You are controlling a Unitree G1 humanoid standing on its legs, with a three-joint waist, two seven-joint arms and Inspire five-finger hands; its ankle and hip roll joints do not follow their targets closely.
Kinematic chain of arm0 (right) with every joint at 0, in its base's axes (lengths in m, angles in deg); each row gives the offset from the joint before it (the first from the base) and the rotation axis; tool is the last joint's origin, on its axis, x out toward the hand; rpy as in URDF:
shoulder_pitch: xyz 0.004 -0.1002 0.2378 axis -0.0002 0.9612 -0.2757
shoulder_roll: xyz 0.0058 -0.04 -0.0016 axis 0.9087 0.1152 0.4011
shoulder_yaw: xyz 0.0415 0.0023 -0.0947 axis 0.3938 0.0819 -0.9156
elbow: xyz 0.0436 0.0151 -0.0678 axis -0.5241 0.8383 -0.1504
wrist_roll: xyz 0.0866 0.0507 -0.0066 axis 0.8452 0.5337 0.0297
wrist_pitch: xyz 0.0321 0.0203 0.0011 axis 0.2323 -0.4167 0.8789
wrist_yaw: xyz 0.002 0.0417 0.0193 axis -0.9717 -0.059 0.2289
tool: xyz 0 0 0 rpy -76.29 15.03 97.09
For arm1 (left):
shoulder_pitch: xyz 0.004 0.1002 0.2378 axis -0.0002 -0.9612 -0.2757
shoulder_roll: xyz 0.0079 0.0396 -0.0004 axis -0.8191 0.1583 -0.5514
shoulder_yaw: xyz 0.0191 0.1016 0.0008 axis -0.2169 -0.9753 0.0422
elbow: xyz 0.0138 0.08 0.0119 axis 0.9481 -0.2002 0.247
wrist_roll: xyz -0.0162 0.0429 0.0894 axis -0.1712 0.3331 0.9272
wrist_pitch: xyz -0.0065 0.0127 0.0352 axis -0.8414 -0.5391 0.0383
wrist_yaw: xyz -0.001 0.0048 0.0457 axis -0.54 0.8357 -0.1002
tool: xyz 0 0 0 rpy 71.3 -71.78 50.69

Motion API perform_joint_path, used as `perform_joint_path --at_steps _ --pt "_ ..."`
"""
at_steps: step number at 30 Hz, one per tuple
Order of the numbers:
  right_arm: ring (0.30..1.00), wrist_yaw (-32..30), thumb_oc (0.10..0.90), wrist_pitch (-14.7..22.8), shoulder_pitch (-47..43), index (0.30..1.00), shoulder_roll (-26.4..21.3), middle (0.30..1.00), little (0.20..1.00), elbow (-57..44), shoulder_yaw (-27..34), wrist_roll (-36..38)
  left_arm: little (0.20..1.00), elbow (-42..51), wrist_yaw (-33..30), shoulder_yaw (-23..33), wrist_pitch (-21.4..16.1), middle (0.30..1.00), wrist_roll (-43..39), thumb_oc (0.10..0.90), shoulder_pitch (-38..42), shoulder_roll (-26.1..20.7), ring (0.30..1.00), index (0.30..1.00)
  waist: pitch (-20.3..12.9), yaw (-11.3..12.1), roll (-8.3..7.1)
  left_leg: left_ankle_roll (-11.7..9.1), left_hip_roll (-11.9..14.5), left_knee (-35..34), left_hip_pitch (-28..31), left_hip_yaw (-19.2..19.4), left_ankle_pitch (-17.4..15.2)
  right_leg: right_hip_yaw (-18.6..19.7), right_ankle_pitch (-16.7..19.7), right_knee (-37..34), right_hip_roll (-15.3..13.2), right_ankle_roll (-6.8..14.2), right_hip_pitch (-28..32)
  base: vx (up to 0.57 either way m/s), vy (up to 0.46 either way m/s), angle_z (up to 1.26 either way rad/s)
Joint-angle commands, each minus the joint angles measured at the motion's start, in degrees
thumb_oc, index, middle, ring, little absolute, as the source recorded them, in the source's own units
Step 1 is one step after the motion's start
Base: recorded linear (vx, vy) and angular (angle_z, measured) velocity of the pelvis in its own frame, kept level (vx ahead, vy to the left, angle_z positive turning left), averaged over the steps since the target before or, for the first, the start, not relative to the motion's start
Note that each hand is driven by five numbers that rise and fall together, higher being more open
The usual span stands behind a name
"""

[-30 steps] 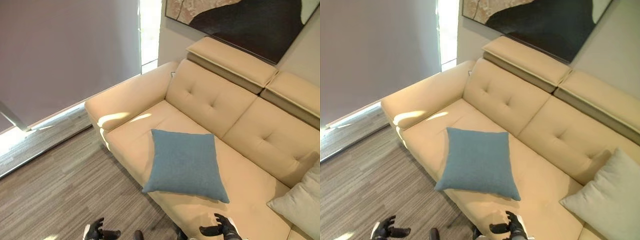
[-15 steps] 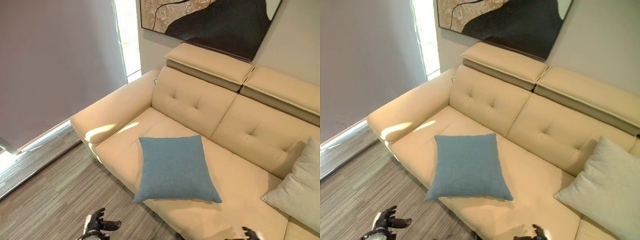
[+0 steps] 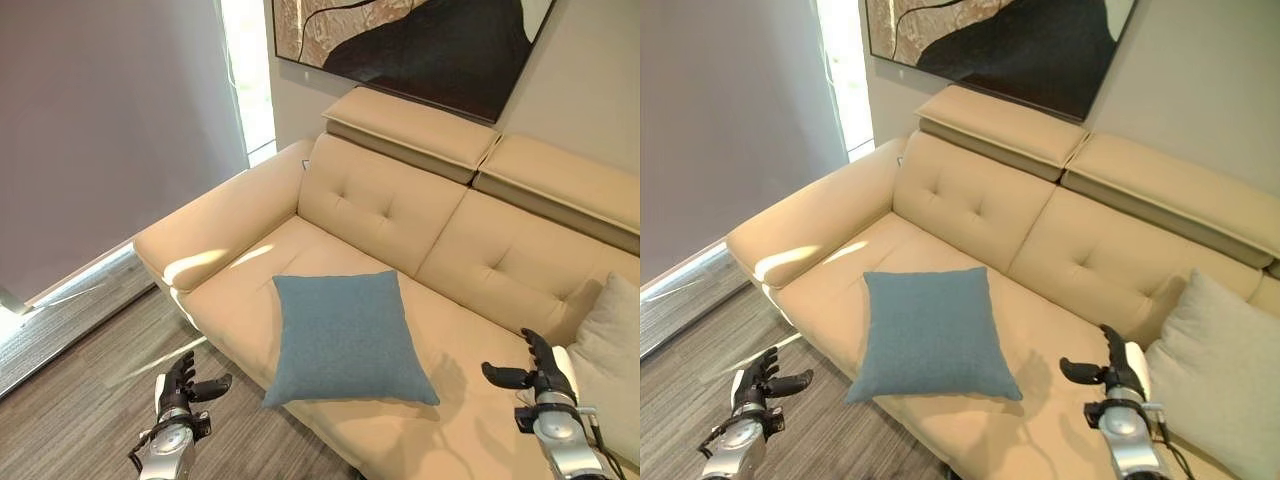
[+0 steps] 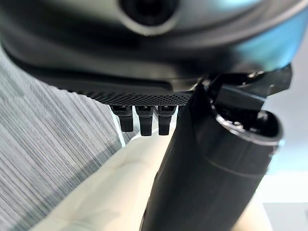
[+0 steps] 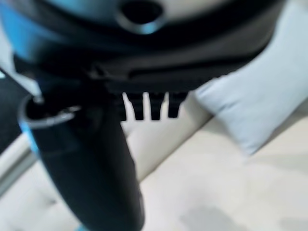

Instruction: Pick up all the scattered cushions and arrange them neatly on the sofa.

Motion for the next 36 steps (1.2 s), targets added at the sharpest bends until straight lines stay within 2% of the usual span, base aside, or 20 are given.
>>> perform_joint_path --at_steps 1,3,4,5,6,8,11,17,28,36 --pt "0.9 -4.5 0.8 4.4 -8.2 0.9 0.1 0.9 0.9 0.4 -0.3 4.9 0.9 3.2 -2.9 -0.9 -6.0 0.9 -2.3 0.8 9.6 -1.8 0.9 0.9 0.3 0.7 -1.45 -1.8 -1.1 0.1 -2.7 -5.2 -4.7 -0.2 -4.5 0.7 -1.5 5.7 1.0 -0.09 -0.029 0.23" --pt "0.9 -5.0 0.8 4.8 -9.9 0.9 1.2 0.9 0.9 0.4 -0.8 6.0 0.9 4.1 -3.3 -1.6 -6.3 0.9 -3.1 0.8 11.3 -1.4 0.9 0.9 0.7 0.7 -1.34 -1.9 -1.1 0.1 -4.0 -5.6 -4.3 -0.1 -4.2 0.7 -1.4 5.7 -0.4 -0.12 -0.013 0.22" --pt "0.9 -6.1 0.8 5.8 -14.2 0.9 3.5 0.9 0.9 0.8 -2.0 9.0 0.9 5.1 -4.0 -3.7 -7.1 0.9 -4.9 0.8 15.6 -0.5 0.9 0.9 1.8 0.7 -0.81 -2.0 -1.0 0.1 -7.5 -6.1 -3.3 0.2 -3.5 0.7 -1.5 5.6 -4.0 -0.13 0.001 0.11" --pt "0.9 -6.1 0.8 5.8 -14.3 0.9 3.5 0.9 0.9 0.9 -2.0 9.1 0.9 5.0 -4.0 -3.7 -7.2 0.9 -4.9 0.8 15.7 -0.5 0.9 0.9 1.7 0.6 -0.8 -2.0 -1.0 0.1 -7.8 -6.2 -3.3 0.2 -3.5 0.7 -1.5 5.6 -4.2 -0.21 -0.002 0.07" --pt "0.9 -6.6 0.8 6.3 -17.6 0.9 5.1 0.9 0.9 1.6 -3.5 10.7 0.9 5.3 -4.3 -5.7 -7.6 0.9 -5.3 0.8 19.3 -0.4 0.9 0.9 2.4 0.6 -0.58 -2.1 -1.0 0.1 -10.3 -6.4 -2.4 0.6 -2.8 0.7 -1.4 5.6 -6.9 -0.1 -0.007 0.05" --pt "0.9 -6.7 0.8 6.5 -19.2 0.9 5.6 0.9 0.9 2.3 -4.1 11.2 0.9 4.8 -4.4 -6.5 -8.0 0.9 -5.5 0.8 21.3 -0.7 0.9 0.9 2.4 0.5 -0.47 -2.2 -1.0 0.1 -12.0 -6.5 -2.0 0.8 -2.3 0.7 -1.4 5.5 -8.6 -0.08 -0.009 0.02" --pt "0.9 -7.0 0.8 7.2 -25.5 0.9 7.8 0.9 0.9 5.1 -7.0 14.3 0.9 2.8 -5.5 -9.6 -9.1 0.9 -6.7 0.8 29.1 -1.9 0.9 0.9 2.0 0.3 -0.21 -2.4 -1.1 0.1 -16.9 -6.7 -0.7 1.5 -1.1 0.7 -1.1 5.4 -13.6 -0.04 -0.004 0.01" --pt "0.9 -6.9 0.8 6.7 -30.3 0.9 9.1 0.9 0.9 9.3 -10.0 15.5 0.9 0.0 -6.0 -13.3 -8.9 0.9 -6.3 0.8 35.3 -1.5 0.9 0.9 1.8 0.0 -0.18 -2.5 -1.3 0.1 -19.8 -7.4 0.2 1.9 -0.4 0.7 -1.2 5.3 -16.2 -0.01 0.001 0.0" --pt "0.9 -5.6 0.8 6.9 -27.6 0.9 14.3 0.9 0.9 11.3 -11.8 16.5 0.9 -3.2 -5.2 -18.2 -6.0 0.9 1.0 0.8 32.8 2.5 0.9 0.9 2.5 -0.3 -0.08 -2.7 -1.3 0.1 -19.8 -7.3 0.3 2.3 0.0 0.7 -1.5 5.2 -16.8 0.0 0.001 0.01" --pt "0.9 -5.2 0.8 7.0 -25.4 0.9 17.7 0.9 0.9 8.8 -13.3 15.8 0.9 -3.5 -3.8 -19.2 -5.9 0.9 -3.4 0.8 27.7 8.6 0.9 0.9 2.9 -0.2 -0.11 -2.5 -1.2 0.1 -20.5 -7.3 0.5 2.5 0.1 0.7 -1.6 5.0 -17.5 -0.01 -0.003 -0.01"
